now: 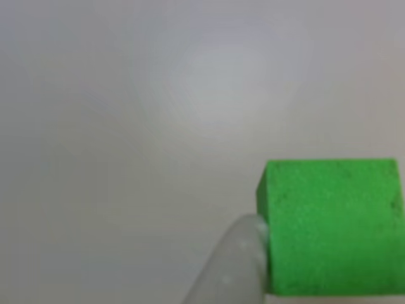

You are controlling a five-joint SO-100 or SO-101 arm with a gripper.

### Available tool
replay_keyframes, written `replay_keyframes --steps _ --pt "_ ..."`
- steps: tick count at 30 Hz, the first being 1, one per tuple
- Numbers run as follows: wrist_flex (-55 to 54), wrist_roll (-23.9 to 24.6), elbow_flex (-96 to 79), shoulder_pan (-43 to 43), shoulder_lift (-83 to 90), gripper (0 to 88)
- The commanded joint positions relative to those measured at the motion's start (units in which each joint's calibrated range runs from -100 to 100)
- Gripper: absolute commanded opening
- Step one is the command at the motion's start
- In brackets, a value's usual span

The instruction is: Pick up green cube and drop it in the blue box

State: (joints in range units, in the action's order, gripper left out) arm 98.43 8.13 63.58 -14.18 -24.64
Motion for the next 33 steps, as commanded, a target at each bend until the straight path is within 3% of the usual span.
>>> replay_keyframes --steps 1,16,33 --pt "1.1 -0.1 0.2 4.9 8.3 2.7" --pt "1.0 -0.1 0.1 26.5 17.7 2.7" --pt "-3.2 -0.1 0.0 40.4 13.4 2.7"
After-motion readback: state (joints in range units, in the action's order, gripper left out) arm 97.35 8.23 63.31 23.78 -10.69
